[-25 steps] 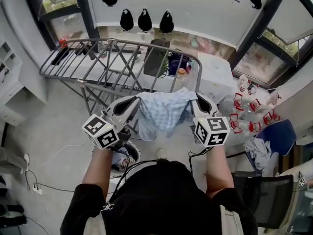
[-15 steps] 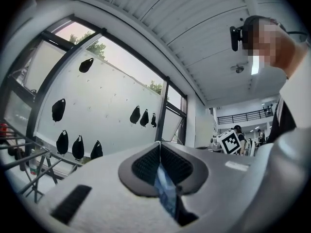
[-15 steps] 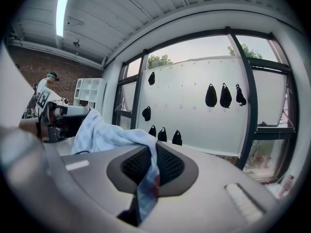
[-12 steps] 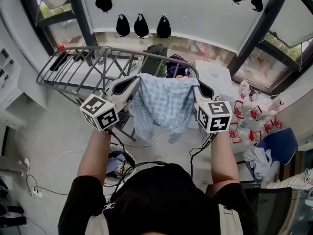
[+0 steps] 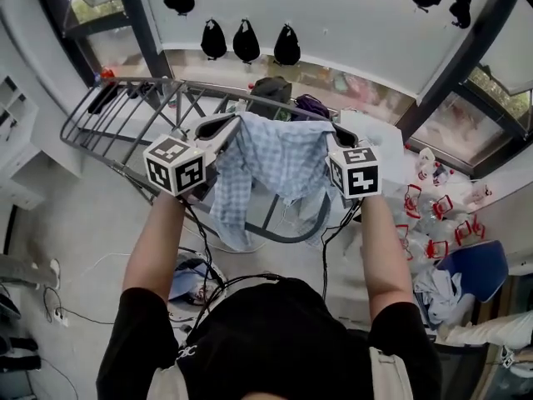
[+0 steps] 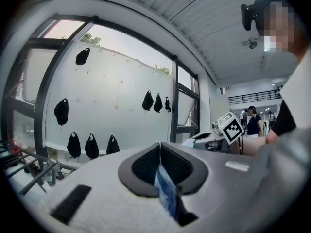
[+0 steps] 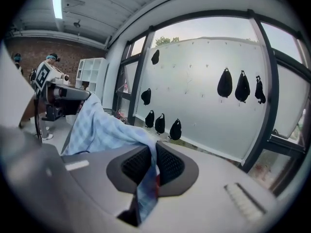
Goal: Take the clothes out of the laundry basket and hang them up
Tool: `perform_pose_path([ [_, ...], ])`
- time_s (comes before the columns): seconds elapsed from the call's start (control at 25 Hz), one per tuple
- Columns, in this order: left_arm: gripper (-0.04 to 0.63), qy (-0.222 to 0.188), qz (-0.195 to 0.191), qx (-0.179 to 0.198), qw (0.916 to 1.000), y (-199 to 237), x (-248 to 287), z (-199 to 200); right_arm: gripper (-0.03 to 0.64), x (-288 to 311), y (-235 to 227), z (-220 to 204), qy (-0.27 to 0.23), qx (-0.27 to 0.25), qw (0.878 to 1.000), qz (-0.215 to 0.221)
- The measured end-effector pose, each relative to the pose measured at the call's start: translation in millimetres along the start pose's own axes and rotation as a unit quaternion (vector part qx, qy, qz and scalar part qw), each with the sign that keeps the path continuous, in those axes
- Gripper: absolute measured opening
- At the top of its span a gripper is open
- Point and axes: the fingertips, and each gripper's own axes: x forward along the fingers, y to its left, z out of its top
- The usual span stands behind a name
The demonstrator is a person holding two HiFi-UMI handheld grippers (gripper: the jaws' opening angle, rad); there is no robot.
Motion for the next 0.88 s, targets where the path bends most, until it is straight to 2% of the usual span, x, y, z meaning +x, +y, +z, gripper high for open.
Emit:
perform_pose_path([
  [0.16,0.015,0.037,0.017,-0.016,0.9991,18.8,21.4,-33.2,0.034,31.2,-7.6,-30.4,0.045,0.004,0.999,0.015],
  [0.36,0.017,0.08,0.046,-0.042,0.9948,38.0,35.3,-78.6,0.035,59.8,-5.5,-70.4,0.093,-0.021,0.995,0.035],
  [0.56,0.018,0.122,0.079,-0.055,0.9879,50.4,37.1,-119.5,0.038,78.8,3.7,-97.1,0.127,-0.067,0.988,0.052],
  [0.76,0.023,0.171,0.118,-0.051,0.9768,55.3,34.3,-156.8,0.048,85.6,14.3,-123.5,0.166,-0.104,0.979,0.063],
  [0.8,0.028,0.179,0.124,-0.049,0.9748,55.9,33.4,-162.5,0.059,87.0,17.2,-127.8,0.173,-0.109,0.977,0.067],
  [0.84,0.04,0.186,0.127,-0.047,0.9732,55.9,32.4,-167.5,0.097,88.1,20.4,-131.6,0.177,-0.111,0.975,0.073],
  [0.88,0.081,0.192,0.128,-0.045,0.972,55.1,31.3,-171.8,0.152,88.6,23.5,-134.6,0.178,-0.11,0.975,0.08],
])
